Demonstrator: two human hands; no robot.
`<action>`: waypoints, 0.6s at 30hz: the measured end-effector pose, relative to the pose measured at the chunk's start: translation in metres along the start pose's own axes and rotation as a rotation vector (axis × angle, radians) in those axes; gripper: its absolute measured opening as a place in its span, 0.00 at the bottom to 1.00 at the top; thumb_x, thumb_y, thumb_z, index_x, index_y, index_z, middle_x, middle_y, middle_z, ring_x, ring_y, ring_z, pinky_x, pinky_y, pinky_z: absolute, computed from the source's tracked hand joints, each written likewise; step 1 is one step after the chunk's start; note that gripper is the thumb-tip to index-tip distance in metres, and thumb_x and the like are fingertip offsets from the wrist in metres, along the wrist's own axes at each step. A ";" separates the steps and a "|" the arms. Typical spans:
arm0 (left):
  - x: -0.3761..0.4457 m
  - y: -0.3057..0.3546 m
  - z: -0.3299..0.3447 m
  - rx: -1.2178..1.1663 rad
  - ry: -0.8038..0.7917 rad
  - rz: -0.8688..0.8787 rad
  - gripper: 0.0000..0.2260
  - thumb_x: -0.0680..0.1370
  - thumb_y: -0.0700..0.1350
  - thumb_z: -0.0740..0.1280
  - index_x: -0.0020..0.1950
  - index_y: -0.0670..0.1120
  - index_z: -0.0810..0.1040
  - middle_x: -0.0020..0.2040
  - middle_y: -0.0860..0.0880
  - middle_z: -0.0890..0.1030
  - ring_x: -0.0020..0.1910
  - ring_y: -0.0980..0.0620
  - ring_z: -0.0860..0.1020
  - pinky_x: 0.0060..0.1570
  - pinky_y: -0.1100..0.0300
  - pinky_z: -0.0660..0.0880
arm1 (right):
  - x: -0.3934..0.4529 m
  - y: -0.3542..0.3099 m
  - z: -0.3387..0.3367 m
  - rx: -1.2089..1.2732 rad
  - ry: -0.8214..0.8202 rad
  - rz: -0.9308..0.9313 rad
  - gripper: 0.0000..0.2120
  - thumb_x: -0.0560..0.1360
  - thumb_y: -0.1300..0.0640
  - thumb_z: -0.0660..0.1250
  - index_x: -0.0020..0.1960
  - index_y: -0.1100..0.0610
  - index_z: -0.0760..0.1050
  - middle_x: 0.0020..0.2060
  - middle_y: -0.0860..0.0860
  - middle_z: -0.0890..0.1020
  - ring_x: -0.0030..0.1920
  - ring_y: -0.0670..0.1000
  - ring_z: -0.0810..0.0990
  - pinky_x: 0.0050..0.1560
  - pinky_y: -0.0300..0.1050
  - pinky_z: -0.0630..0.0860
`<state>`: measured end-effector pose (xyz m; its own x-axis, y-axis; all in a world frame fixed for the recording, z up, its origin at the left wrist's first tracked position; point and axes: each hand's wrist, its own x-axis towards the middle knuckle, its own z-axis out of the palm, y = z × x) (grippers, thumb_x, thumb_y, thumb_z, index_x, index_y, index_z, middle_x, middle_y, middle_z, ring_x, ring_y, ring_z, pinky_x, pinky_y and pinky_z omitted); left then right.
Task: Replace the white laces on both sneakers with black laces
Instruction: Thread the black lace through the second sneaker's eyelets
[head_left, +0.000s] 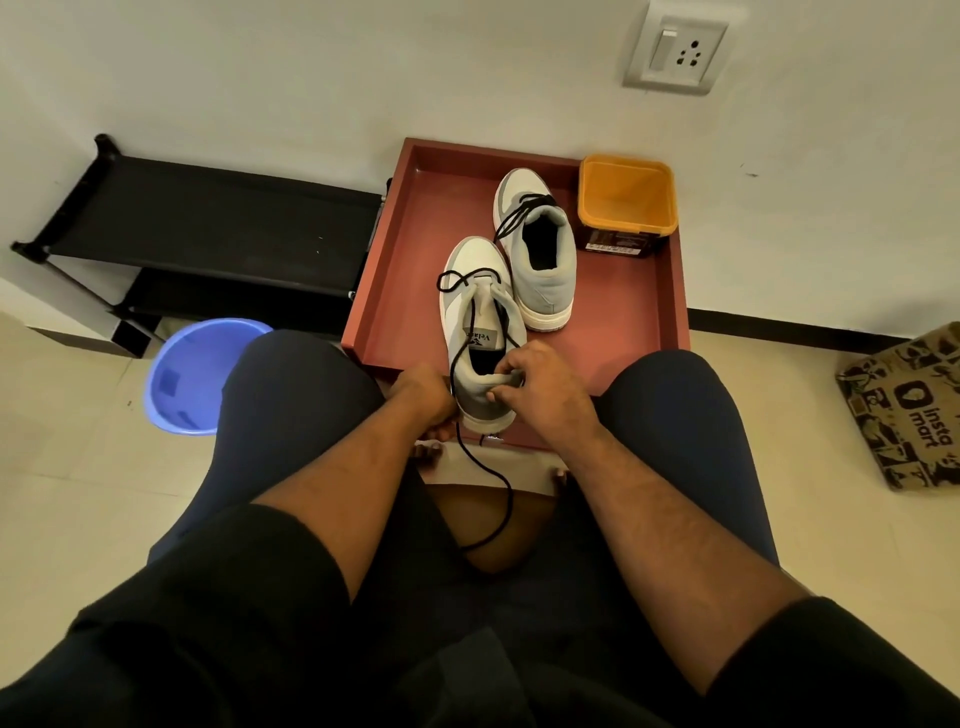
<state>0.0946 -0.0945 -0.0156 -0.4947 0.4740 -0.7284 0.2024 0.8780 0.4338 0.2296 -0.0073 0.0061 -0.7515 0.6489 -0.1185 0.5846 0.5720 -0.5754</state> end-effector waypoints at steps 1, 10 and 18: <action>0.000 0.001 0.001 -0.044 -0.007 -0.036 0.06 0.77 0.36 0.66 0.45 0.35 0.81 0.34 0.40 0.82 0.26 0.47 0.79 0.27 0.60 0.75 | 0.001 0.000 0.000 0.002 -0.003 0.003 0.12 0.69 0.55 0.76 0.50 0.55 0.80 0.46 0.46 0.72 0.48 0.47 0.74 0.47 0.38 0.70; 0.006 0.001 0.002 -0.185 -0.133 -0.195 0.11 0.82 0.39 0.60 0.44 0.38 0.78 0.36 0.44 0.80 0.21 0.55 0.77 0.20 0.66 0.72 | -0.001 0.000 0.001 -0.012 -0.005 -0.003 0.11 0.69 0.55 0.76 0.51 0.54 0.81 0.48 0.48 0.75 0.50 0.49 0.75 0.51 0.44 0.75; 0.034 0.000 -0.002 -0.863 0.507 -0.127 0.07 0.78 0.39 0.59 0.50 0.48 0.75 0.48 0.41 0.82 0.43 0.41 0.83 0.39 0.50 0.81 | -0.002 0.000 -0.002 0.009 0.005 0.015 0.13 0.70 0.55 0.75 0.53 0.55 0.80 0.49 0.48 0.75 0.49 0.47 0.74 0.52 0.41 0.73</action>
<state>0.0767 -0.0785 -0.0393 -0.8116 0.1194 -0.5718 -0.4587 0.4758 0.7505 0.2320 -0.0073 0.0080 -0.7410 0.6601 -0.1232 0.5931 0.5574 -0.5809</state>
